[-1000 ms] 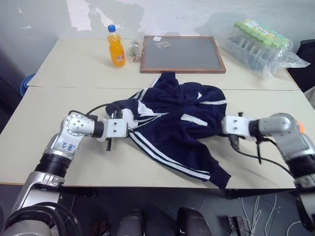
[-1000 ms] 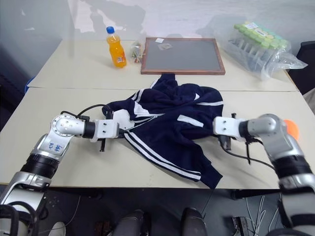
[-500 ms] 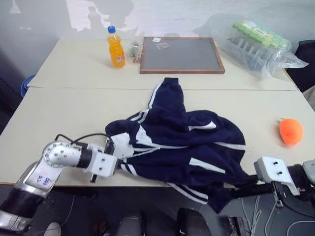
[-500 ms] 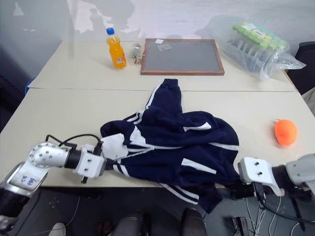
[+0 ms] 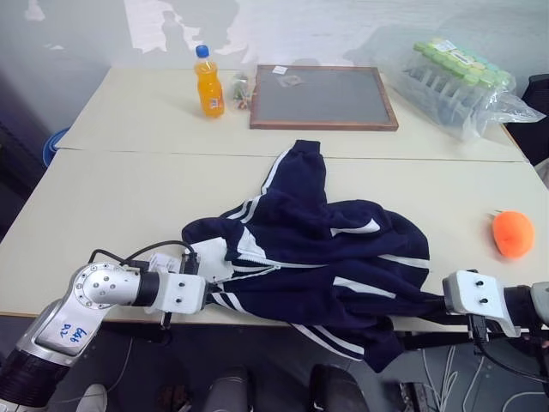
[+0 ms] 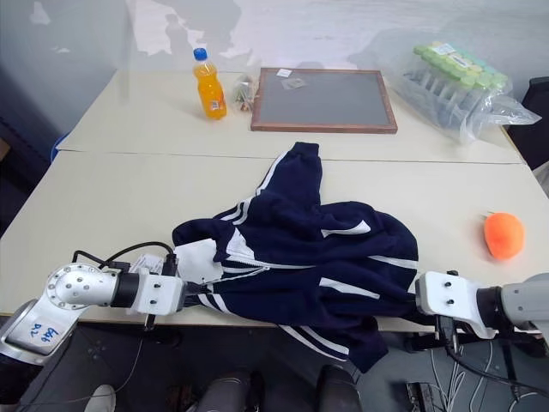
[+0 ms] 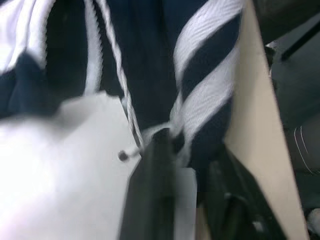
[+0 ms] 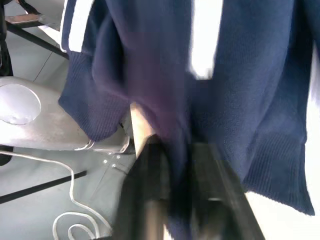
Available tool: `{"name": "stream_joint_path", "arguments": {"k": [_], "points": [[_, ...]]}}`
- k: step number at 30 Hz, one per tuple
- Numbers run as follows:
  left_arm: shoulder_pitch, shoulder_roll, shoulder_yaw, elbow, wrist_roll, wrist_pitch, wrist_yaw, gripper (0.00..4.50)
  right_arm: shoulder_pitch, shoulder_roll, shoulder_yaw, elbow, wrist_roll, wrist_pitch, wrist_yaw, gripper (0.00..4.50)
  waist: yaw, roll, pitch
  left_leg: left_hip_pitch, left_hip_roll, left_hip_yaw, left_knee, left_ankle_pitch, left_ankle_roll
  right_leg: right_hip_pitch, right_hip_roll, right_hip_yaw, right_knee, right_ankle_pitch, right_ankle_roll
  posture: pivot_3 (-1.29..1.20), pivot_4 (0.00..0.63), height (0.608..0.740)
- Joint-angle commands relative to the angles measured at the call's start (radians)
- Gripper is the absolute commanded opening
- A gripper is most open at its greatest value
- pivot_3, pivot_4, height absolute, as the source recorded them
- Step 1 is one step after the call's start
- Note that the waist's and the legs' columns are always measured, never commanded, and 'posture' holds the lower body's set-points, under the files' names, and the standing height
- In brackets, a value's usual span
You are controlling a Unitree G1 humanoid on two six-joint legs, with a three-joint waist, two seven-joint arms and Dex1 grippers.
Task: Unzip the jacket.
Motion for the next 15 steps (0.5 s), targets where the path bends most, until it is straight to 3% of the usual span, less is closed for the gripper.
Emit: {"name": "stream_joint_path", "arguments": {"k": [1, 5, 6, 8, 11, 15], "points": [[0.014, 0.011, 0.03, -0.009, -0.033, 0.049, -0.015, 1.86, 0.003, -0.026, -0.048, 0.0, 0.033, 0.017, 0.042, 1.76, 0.0, 0.0, 0.0, 0.0, 0.0, 0.0, 0.0, 0.0, 0.0, 0.0, 0.0, 0.0, 0.0, 0.0, 0.0, 0.0, 0.15, 0.74], [0.035, 0.029, 0.075, -0.039, -0.101, 0.099, -0.053, 3.0, -0.059, -0.025, -0.063, 0.034, 0.053, 0.024, 0.043, 3.06, -0.005, 0.0, 0.0, 0.0, 0.0, 0.0, 0.0, 0.0, 0.0, 0.0, 0.0, 0.0, 0.0, 0.0, 0.0, 0.0, 0.15, 0.74], [0.025, 0.038, 0.116, -0.063, -0.202, 0.165, -0.093, 3.25, -0.104, -0.034, -0.074, 0.054, 0.105, 0.058, 0.064, 3.37, -0.005, 0.0, 0.0, 0.0, 0.0, 0.001, 0.0, 0.0, 0.0, 0.0, 0.0, 0.0, 0.0, 0.0, 0.0, 0.0, 0.15, 0.74], [-0.031, 0.059, 0.191, -0.085, -0.395, 0.313, -0.163, 3.25, -0.218, -0.057, -0.081, 0.111, 0.211, 0.156, 0.097, 3.37, -0.007, 0.0, 0.0, 0.0, 0.001, 0.001, 0.0, 0.0, 0.0, 0.0, 0.0, 0.0, 0.0, 0.0, 0.0, 0.0, 0.15, 0.74], [-0.197, 0.091, 0.223, -0.027, -0.561, 0.494, -0.231, 3.25, -0.447, -0.063, -0.001, 0.245, 0.272, 0.252, 0.115, 3.37, -0.003, 0.0, 0.001, 0.0, 0.007, 0.0, 0.003, 0.0, 0.0, 0.0, 0.001, 0.0, 0.001, 0.0, 0.0, 0.0, 0.15, 0.74], [-0.491, 0.04, 0.113, 0.189, -0.531, 0.561, -0.292, 3.25, -0.796, 0.039, 0.216, 0.476, 0.169, 0.278, 0.093, 3.37, -0.004, 0.0, 0.0, 0.0, 0.001, 0.001, 0.004, 0.0, -0.001, 0.0, 0.002, 0.0, 0.001, 0.0, 0.0, 0.0, 0.15, 0.74]]}}
